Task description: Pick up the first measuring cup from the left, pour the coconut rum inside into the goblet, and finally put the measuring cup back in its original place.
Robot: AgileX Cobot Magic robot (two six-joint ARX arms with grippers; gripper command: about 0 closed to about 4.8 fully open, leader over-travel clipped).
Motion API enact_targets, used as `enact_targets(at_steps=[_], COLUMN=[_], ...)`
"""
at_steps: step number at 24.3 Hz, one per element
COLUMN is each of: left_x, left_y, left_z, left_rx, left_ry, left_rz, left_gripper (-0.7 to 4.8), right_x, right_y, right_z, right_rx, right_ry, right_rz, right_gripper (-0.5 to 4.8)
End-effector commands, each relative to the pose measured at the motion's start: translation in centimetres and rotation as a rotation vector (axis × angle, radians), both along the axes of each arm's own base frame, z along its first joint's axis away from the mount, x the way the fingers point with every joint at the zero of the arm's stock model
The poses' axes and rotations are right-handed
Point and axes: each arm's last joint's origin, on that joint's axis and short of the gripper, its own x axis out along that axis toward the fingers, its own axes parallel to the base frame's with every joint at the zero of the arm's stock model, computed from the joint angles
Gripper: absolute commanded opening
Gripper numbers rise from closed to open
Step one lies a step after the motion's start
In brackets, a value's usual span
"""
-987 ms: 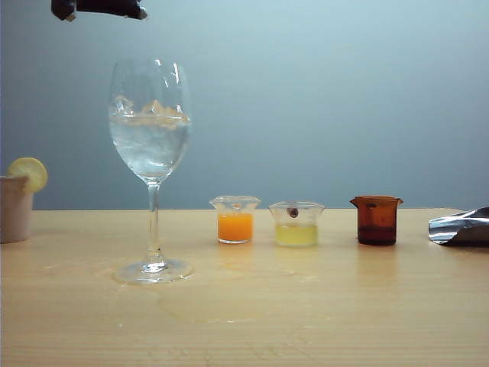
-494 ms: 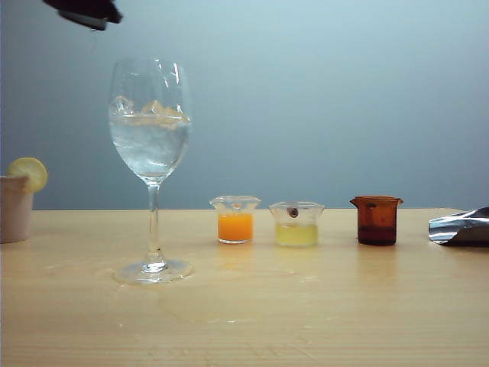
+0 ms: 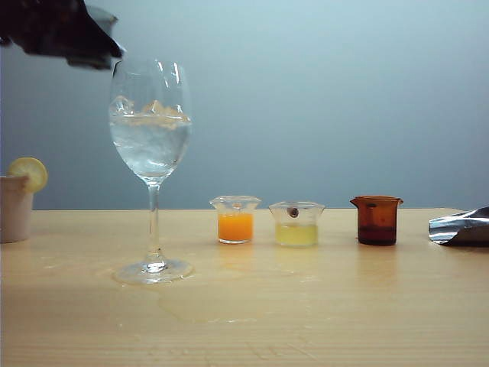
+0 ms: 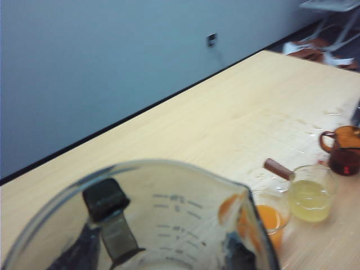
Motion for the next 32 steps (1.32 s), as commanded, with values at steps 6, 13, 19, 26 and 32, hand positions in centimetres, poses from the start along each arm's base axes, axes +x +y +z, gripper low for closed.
enact_targets(at_steps=[6,13,19,26,32], left_x=[5.0,8.7,10.1,10.6,10.8], left_y=[-0.5,-0.9,-1.1,-1.5,-2.0], left_z=[-5.2,-11.9,-14.8,-17.4,-19.2], left_rx=[-0.028,-0.084,-0.138,-0.121,-0.065], left_ry=[0.074,0.140,0.107,0.110,0.088], left_rz=[-0.046,-0.080,-0.089,-0.067,-0.066], left_gripper=[1.10,1.10,1.10,1.10,0.74], right_x=[0.4,0.7,1.3,2.5,2.9], right_y=[0.4,0.8,1.4,2.5,3.0], right_z=[0.5,0.7,-0.1,-1.5,-2.1], right_rx=[0.039,0.070,0.054,0.030,0.036], right_ry=[-0.050,-0.078,-0.061,-0.032,-0.012], right_rz=[0.009,0.037,0.034,0.039,0.094], right_gripper=[-0.05,-0.05,-0.05,-0.05,-0.05])
